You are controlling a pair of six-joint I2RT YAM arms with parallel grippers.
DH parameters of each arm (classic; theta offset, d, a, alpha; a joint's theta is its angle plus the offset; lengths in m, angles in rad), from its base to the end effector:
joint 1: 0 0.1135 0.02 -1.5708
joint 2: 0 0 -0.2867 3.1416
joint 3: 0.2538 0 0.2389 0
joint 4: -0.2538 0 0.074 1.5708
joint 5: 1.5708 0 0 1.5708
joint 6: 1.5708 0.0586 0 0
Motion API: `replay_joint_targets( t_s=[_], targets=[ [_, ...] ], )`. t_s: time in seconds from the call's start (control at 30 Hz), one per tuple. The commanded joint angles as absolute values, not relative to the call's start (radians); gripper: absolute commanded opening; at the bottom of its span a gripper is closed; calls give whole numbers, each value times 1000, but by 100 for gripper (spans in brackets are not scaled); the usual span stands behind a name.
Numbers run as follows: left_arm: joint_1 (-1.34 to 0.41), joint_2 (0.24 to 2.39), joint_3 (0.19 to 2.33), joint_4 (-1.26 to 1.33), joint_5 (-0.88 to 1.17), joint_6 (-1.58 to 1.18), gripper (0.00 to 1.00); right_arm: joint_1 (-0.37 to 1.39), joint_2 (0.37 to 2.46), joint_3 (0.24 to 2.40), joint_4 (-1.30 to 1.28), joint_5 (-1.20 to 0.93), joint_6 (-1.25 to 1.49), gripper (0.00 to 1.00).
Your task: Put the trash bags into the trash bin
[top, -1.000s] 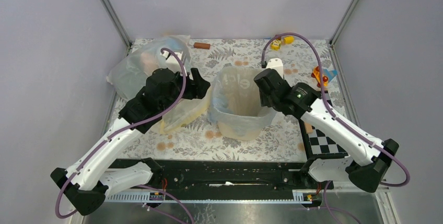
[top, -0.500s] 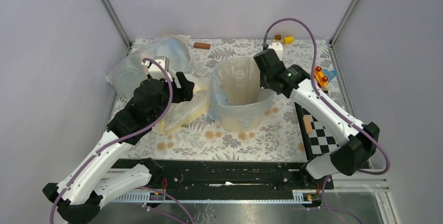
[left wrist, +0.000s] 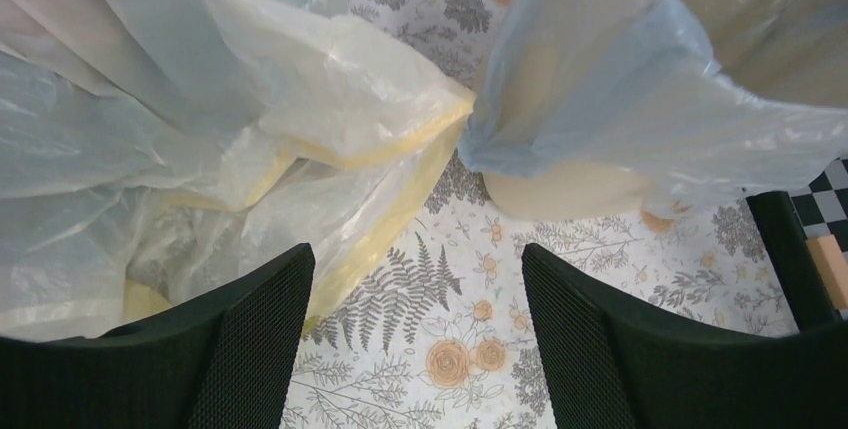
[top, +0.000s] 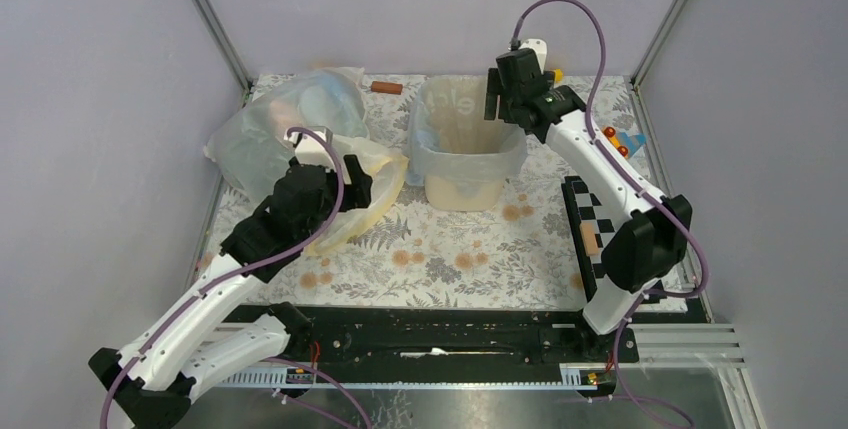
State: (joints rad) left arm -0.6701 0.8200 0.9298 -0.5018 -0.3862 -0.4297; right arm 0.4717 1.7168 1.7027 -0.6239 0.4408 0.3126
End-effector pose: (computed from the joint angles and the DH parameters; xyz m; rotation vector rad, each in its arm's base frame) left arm 0.1440 -0.0859 0.3591 -0.0191 1.9487 -0.3531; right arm 0.3639 0.1576 0.3782 0.0701 2.1386 -0.0311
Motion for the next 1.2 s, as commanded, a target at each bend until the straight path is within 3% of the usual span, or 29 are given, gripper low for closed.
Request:
replay_joint_targets(
  t_s=[0.0, 0.1, 0.27, 0.5, 0.67, 0.83, 1.0, 1.17],
  targets=[
    [-666, 775, 873, -424, -343, -468, 79, 465, 1613, 1686, -509, 411, 272, 89],
    [-666, 734, 815, -382, -317, -490, 82, 465, 1524, 1644, -484, 421, 236, 100],
    [-666, 700, 731, -341, -274, -524, 99, 465, 1292, 1439, -346, 397, 172, 100],
    [-667, 672, 619, -252, -193, -598, 99, 464, 911, 947, -51, 432, 143, 100],
    [-667, 638, 524, -148, -143, -582, 99, 465, 690, 667, 25, 562, 244, 100],
    [-667, 648, 444, -67, -203, -553, 99, 465, 457, 339, 256, 551, 185, 100],
    [-667, 660, 340, 121, -256, -472, 99, 465, 484, 158, 431, 552, 136, 100],
    [-661, 618, 296, 219, -355, -385, 99, 461, 632, 141, 581, 576, 87, 100]
  ],
)
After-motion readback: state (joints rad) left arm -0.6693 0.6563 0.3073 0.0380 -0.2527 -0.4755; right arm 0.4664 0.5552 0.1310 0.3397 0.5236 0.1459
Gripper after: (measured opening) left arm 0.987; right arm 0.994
